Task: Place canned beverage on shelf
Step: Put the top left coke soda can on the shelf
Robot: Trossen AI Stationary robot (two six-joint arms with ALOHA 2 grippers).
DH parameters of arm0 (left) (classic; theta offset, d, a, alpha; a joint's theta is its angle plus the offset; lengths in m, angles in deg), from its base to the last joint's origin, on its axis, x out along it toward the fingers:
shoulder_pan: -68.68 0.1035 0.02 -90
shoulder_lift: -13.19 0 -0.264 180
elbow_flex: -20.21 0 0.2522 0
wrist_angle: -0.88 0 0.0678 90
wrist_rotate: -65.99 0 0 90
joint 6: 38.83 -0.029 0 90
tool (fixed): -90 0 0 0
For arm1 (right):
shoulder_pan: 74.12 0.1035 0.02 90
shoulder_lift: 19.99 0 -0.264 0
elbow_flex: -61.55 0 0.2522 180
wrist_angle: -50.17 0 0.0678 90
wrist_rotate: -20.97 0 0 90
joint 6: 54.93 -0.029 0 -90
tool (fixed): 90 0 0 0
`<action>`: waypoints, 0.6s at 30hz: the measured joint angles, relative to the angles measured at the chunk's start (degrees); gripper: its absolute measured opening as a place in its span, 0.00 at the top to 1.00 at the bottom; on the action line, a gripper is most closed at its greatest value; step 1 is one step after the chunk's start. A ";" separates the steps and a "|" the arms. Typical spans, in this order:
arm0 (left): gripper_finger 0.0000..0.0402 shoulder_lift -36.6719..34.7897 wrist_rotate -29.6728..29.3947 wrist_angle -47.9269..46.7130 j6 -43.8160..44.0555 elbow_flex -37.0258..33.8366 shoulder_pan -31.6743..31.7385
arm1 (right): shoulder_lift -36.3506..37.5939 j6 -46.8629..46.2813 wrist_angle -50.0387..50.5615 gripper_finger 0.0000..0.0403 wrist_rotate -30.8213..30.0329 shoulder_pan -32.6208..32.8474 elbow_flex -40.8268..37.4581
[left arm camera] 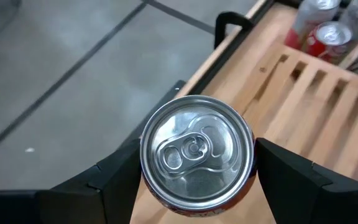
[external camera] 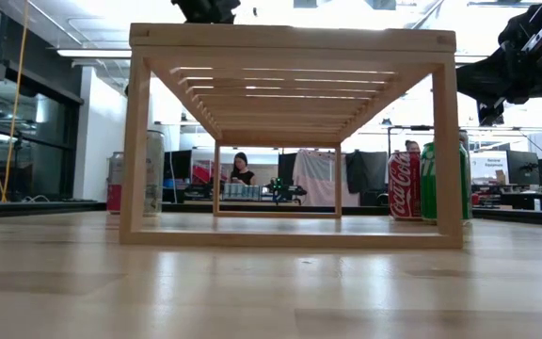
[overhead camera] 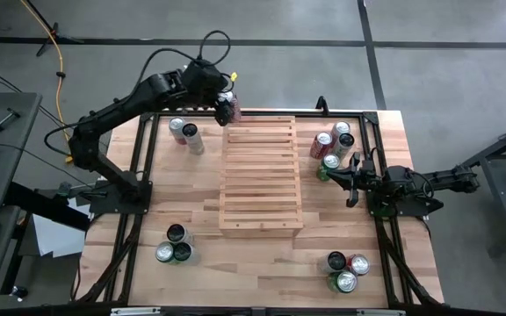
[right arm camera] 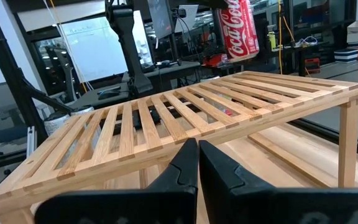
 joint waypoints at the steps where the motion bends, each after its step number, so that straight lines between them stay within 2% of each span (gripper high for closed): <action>1: 0.34 0.00 0.56 0.09 0.37 0.00 -0.23 | 0.00 0.00 0.00 1.00 0.00 -0.02 0.01; 5: 0.34 0.36 1.63 -0.98 0.72 0.00 -1.00 | 0.00 0.00 0.01 1.00 0.00 -0.01 0.00; 18: 0.34 1.29 -0.77 0.25 -0.87 -3.19 -1.69 | 0.00 0.02 0.00 1.00 0.00 -0.02 0.02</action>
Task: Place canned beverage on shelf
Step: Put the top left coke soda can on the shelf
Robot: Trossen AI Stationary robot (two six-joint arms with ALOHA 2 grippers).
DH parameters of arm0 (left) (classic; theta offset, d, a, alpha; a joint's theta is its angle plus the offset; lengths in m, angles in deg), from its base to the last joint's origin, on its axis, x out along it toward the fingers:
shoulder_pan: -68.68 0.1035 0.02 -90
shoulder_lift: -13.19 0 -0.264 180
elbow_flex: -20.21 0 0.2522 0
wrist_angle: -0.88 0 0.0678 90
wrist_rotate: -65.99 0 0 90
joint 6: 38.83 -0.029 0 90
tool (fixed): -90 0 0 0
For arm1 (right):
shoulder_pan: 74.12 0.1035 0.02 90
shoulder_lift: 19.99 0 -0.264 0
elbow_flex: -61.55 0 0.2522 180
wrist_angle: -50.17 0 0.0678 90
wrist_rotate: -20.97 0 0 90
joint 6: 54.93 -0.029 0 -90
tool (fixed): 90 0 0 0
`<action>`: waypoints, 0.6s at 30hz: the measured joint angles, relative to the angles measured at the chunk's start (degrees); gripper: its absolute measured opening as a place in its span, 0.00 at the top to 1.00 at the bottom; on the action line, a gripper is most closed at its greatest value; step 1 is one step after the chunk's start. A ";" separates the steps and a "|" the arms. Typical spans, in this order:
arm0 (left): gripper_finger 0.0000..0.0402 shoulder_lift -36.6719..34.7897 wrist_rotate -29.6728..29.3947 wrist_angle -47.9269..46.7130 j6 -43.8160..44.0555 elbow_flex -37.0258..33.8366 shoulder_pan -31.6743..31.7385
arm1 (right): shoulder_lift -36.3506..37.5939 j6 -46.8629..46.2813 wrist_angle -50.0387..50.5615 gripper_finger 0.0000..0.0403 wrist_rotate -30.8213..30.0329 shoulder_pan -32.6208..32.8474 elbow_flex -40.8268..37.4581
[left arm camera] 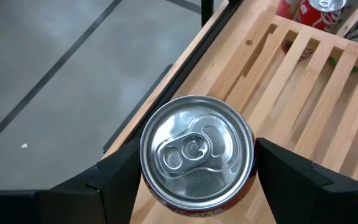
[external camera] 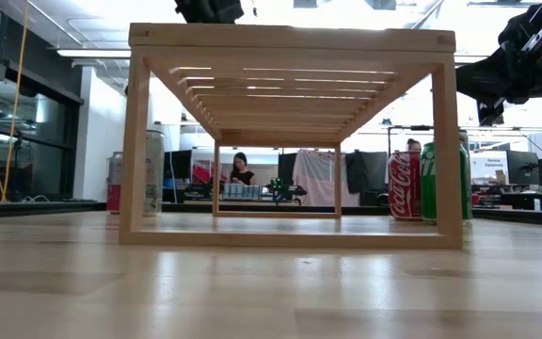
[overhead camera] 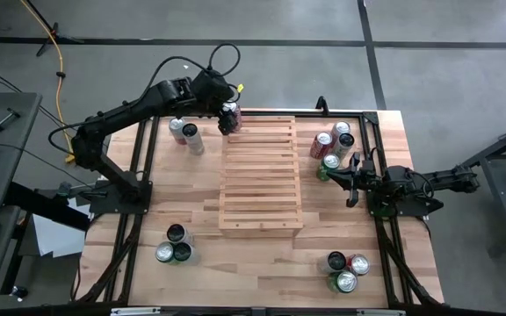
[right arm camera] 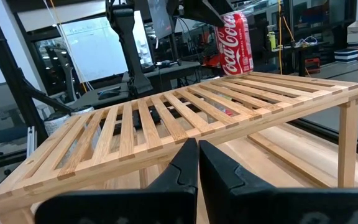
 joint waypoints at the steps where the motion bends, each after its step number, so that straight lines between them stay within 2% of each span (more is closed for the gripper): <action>1: 0.34 0.00 0.01 0.30 -0.11 -0.02 0.00 | 0.00 -0.02 0.00 1.00 0.00 0.02 -0.01; 8: 0.33 0.00 0.15 0.63 -0.88 -0.02 -0.26 | 0.00 -0.01 0.00 1.00 0.00 0.01 -0.01; 18: 0.22 0.00 1.26 0.36 -1.45 -0.04 -0.26 | 0.00 0.00 0.00 1.00 0.00 0.00 -0.01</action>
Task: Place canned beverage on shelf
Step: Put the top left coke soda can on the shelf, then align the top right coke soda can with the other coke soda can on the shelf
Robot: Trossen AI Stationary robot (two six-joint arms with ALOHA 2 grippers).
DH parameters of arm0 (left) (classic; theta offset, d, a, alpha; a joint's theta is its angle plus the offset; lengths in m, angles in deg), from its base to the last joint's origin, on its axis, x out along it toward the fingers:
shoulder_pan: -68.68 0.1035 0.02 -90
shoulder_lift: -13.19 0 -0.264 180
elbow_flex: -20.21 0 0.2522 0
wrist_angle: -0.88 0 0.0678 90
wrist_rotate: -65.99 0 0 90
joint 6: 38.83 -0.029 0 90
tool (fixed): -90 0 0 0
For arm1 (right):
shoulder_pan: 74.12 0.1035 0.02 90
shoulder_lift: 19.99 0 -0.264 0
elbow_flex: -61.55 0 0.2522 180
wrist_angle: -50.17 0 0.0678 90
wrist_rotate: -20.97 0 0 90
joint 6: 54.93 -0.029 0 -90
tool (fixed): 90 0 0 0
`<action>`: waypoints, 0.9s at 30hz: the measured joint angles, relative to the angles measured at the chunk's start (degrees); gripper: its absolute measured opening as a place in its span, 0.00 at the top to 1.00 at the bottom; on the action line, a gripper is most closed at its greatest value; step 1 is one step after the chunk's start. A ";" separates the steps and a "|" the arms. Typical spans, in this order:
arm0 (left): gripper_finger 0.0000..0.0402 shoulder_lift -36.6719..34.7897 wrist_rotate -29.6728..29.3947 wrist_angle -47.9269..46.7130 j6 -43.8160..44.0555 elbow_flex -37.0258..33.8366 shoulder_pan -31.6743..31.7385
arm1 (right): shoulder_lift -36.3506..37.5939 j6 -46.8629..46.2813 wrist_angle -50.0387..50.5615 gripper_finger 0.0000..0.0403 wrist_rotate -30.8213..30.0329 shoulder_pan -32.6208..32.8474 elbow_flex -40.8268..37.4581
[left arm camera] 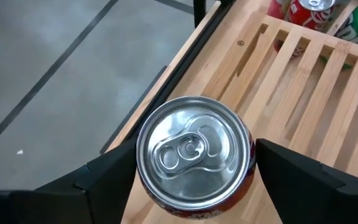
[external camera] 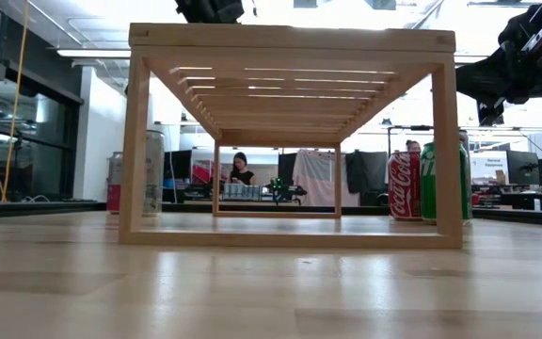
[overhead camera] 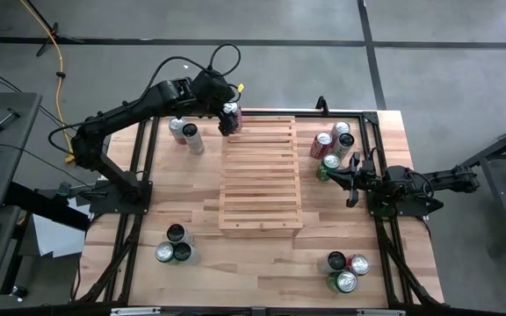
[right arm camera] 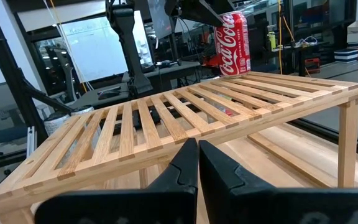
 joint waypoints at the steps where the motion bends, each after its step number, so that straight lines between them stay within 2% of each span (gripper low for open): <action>1: 0.21 0.00 0.00 0.18 -0.03 0.02 0.00 | 0.00 0.00 0.00 1.00 0.00 0.02 0.01; 10: 0.20 -0.24 -0.02 0.21 -0.05 0.58 0.00 | 0.00 0.00 0.01 1.00 0.00 0.01 0.00; 19: 0.19 -0.98 -1.83 -0.48 1.42 5.75 -0.25 | 0.00 -1.35 0.00 1.00 -0.01 0.01 0.01; 24: 0.19 -4.88 -1.79 -0.53 1.46 7.17 -1.79 | 0.02 -6.00 -0.08 1.00 0.00 0.01 0.01; 27: 0.19 -9.36 -1.29 -0.37 2.90 4.74 -4.21 | 0.00 -6.08 -1.42 1.00 0.00 0.02 0.00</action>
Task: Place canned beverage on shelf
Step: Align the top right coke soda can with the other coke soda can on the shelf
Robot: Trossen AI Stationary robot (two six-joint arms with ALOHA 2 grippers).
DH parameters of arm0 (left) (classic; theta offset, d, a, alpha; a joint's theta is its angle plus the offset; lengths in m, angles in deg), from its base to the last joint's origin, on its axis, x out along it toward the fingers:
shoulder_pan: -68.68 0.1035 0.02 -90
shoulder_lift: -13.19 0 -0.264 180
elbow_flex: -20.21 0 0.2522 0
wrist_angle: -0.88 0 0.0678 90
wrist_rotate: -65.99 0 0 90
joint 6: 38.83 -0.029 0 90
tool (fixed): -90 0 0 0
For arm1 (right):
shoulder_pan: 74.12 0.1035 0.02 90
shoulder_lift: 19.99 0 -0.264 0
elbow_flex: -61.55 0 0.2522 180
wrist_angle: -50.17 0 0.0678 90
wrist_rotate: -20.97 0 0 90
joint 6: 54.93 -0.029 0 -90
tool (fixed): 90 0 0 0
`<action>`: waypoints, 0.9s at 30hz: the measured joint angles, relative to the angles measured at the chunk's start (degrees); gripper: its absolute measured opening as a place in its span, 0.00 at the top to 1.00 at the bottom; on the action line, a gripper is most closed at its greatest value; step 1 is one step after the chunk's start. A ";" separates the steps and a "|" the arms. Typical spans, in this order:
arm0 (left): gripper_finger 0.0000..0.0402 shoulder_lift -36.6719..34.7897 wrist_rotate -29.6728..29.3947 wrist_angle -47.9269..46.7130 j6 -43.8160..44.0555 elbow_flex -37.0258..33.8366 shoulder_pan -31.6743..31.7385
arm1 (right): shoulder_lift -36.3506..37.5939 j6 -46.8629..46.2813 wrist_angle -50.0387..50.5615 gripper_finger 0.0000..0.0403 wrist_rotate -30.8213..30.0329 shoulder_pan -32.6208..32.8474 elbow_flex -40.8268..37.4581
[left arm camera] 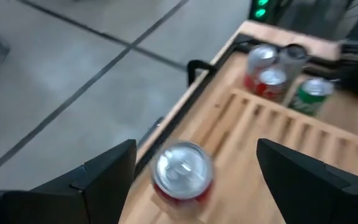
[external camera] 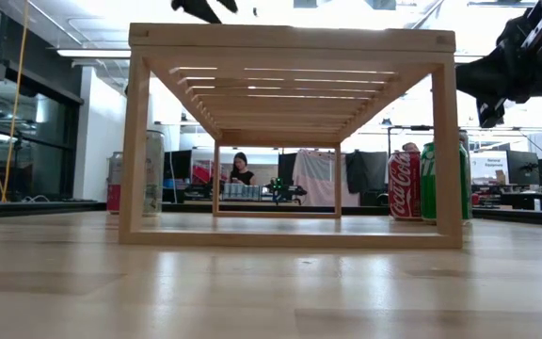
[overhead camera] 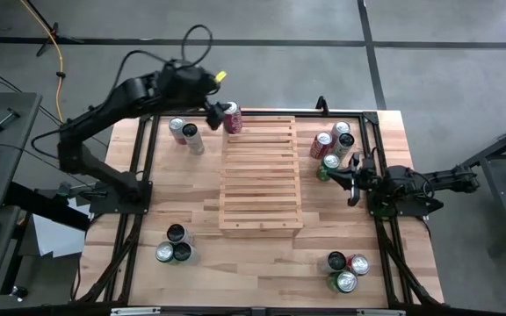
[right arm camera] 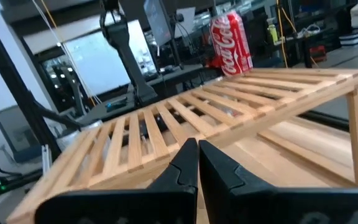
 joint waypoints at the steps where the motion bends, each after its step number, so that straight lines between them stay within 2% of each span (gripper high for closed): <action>1: 0.19 -1.77 0.02 0.32 0.20 -1.39 -1.19 | 0.00 -0.08 -0.96 1.00 0.02 0.00 0.01; 4: 0.19 -7.47 -0.38 2.81 0.71 -7.69 -5.44 | 0.00 0.31 -6.18 1.00 0.07 -0.01 -0.01; 7: 0.19 -14.18 -1.31 10.76 1.69 -16.81 -10.33 | 0.00 3.11 -14.32 1.00 0.66 -0.01 -0.01; 9: 0.19 -18.93 -2.08 18.86 1.67 -23.70 -13.93 | 0.02 4.70 -19.96 1.00 1.47 -0.02 0.15; 14: 0.19 -28.50 -2.14 39.77 -0.08 -40.56 -21.33 | -1.28 7.50 -22.53 1.00 3.12 -0.02 5.00; 19: 0.19 -33.73 -2.16 55.80 -0.39 -53.50 -26.65 | -9.08 9.06 -18.02 1.00 1.61 -0.02 13.76; 23: 0.19 -35.01 -2.18 66.25 -1.36 -60.76 -29.91 | -18.92 11.01 -9.42 1.00 -4.25 -0.02 23.84; 27: 0.19 -35.10 -2.14 70.80 -1.46 -64.06 -32.51 | -29.82 12.99 0.27 1.00 -13.21 -0.02 35.12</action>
